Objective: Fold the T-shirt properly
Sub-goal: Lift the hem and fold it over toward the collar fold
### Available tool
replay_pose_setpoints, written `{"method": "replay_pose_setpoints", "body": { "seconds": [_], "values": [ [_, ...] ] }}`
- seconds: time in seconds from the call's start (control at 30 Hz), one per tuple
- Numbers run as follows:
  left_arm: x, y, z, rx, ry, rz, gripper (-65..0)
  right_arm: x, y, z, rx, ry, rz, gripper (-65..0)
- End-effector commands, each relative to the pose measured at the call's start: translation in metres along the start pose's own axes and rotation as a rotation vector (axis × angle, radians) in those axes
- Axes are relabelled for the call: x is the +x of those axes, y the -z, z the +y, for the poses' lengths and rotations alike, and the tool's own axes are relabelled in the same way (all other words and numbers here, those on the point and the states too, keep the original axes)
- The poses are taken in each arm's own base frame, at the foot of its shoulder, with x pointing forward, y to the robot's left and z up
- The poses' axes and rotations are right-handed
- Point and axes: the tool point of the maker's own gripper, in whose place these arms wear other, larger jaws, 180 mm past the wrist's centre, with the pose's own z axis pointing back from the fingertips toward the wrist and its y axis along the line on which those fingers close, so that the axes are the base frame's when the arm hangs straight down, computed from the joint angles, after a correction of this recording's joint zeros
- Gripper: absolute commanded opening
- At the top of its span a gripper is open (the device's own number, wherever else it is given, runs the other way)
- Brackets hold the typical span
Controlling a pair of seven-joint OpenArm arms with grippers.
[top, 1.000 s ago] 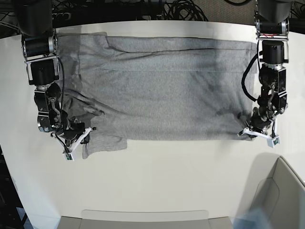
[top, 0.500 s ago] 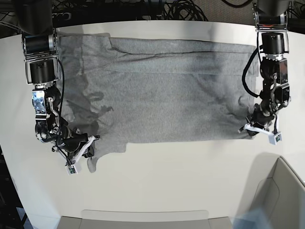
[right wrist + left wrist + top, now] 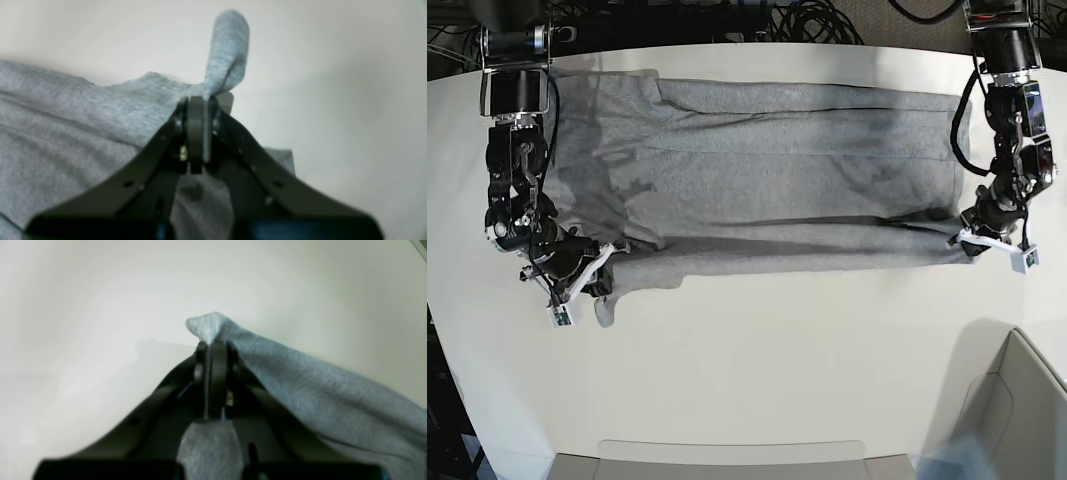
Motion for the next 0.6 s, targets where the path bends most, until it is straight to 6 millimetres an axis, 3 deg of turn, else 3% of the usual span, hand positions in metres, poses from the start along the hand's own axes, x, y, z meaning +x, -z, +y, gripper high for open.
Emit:
{"method": "replay_pose_setpoints", "body": {
  "seconds": [0.0,0.27,0.57],
  "values": [
    [0.021,-0.010,-0.001,-0.006,0.022,-0.059,-65.0,0.020,-0.009,-0.002,-0.004,-0.013,-0.070,-65.0],
    [-0.005,-0.030,0.006,0.004,0.052,0.002,-65.0,-0.009,-0.042,0.005,-0.024,-0.014,-0.042,-65.0],
    [-0.028,-0.051,0.012,0.017,0.091,0.031,-65.0,-0.021,-0.081,0.006,-0.059,-0.013,-0.049,-65.0]
  ]
}}
